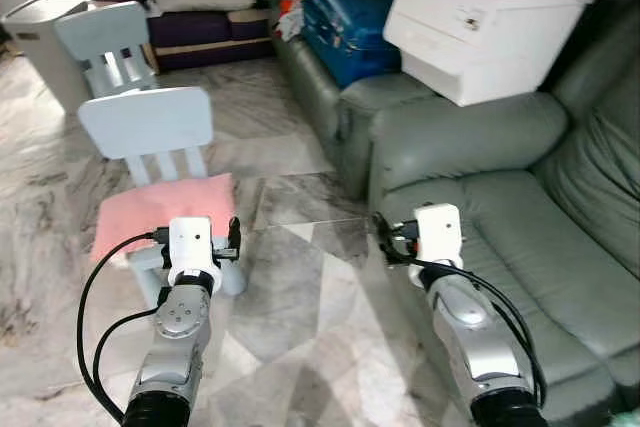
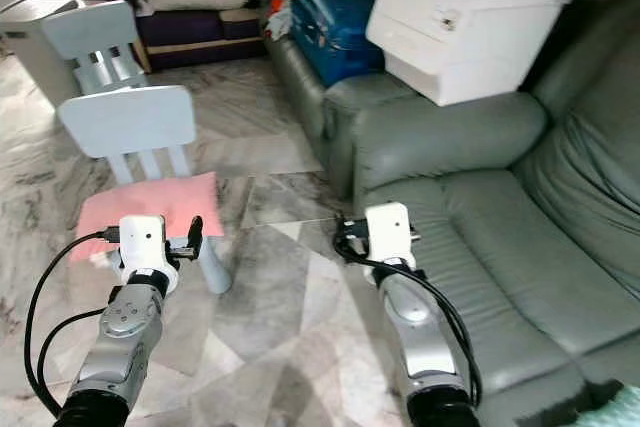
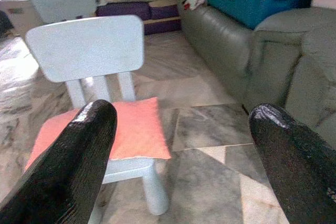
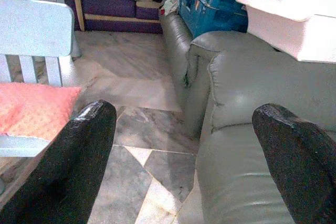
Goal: Move the pillow to the sofa
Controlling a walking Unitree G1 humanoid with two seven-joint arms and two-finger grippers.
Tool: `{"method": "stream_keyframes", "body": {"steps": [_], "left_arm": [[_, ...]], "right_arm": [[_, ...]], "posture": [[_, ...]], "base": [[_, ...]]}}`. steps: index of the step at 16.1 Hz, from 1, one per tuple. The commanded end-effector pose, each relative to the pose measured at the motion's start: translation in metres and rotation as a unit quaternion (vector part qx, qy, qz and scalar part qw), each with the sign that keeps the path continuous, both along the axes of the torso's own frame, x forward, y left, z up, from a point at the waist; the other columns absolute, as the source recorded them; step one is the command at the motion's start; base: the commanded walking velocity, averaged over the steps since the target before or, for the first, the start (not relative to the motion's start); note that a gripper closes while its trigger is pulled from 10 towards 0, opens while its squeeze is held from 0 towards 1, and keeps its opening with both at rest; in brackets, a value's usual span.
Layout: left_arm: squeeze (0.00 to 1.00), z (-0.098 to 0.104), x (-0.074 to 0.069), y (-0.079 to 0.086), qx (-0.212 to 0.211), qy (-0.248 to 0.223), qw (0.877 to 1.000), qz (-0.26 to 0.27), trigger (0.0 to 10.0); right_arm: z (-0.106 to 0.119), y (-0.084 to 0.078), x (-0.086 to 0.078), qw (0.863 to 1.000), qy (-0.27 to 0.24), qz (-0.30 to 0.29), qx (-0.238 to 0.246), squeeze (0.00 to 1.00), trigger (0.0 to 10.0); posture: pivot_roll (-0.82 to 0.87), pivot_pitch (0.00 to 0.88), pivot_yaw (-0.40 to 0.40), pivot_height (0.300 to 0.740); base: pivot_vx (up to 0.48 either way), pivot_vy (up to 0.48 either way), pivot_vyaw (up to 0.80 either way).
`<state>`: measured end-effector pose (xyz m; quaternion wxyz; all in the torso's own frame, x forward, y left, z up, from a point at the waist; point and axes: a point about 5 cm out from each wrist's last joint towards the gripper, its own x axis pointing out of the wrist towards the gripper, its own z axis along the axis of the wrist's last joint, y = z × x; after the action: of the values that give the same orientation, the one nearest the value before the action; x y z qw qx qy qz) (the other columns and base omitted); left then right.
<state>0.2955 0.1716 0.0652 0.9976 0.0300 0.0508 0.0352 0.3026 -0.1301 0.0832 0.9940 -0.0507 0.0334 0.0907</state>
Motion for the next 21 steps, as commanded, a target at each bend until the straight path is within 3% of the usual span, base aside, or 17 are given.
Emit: {"method": "stream_keyframes", "body": {"steps": [1, 8, 12, 14, 16, 21], "left_arm": [[0.0, 0.003, 0.001, 0.005, 0.004, -0.003, 1.0, 0.009, 10.0], [0.0, 0.003, 0.001, 0.005, 0.01, -0.001, 1.0, 0.011, 10.0], [0.0, 0.003, 0.001, 0.004, 0.018, -0.001, 1.0, 0.011, 10.0], [0.0, 0.004, 0.001, 0.003, 0.021, -0.007, 1.0, 0.0, 10.0], [0.0, 0.006, 0.0, 0.002, 0.024, -0.012, 1.0, -0.002, 10.0], [0.0, 0.01, 0.002, 0.008, 0.0, -0.016, 1.0, 0.006, 10.0]], "right_arm": [[0.005, 0.009, 0.0, 1.0, -0.011, 0.013, 0.007, 0.0, 10.0], [0.004, 0.006, 0.0, 1.0, -0.015, -0.008, 0.011, 0.0, 10.0], [0.005, 0.0, 0.0, 0.998, -0.021, -0.045, 0.04, 0.0, 10.0], [0.006, -0.002, 0.0, 0.998, -0.022, -0.046, 0.038, 0.0, 10.0], [0.005, 0.002, -0.001, 1.0, -0.013, -0.007, 0.022, 0.0, 10.0], [0.007, 0.003, -0.003, 1.0, -0.023, 0.014, 0.005, 0.0, 10.0]], "posture": [[-0.04, 0.0, 0.044, 0.74], [-0.04, 0.0, 0.047, 0.74], [-0.04, 0.0, 0.051, 0.74], [-0.04, 0.0, 0.05, 0.74], [-0.04, 0.0, 0.048, 0.74], [-0.04, 0.0, 0.044, 0.74]], "base": [[0.0, 0.48, 0.0], [0.0, 0.48, 0.0], [0.0, 0.48, 0.0], [0.0, 0.0, 0.0], [0.0, 0.0, 0.0], [0.0, 0.0, 0.0]]}}
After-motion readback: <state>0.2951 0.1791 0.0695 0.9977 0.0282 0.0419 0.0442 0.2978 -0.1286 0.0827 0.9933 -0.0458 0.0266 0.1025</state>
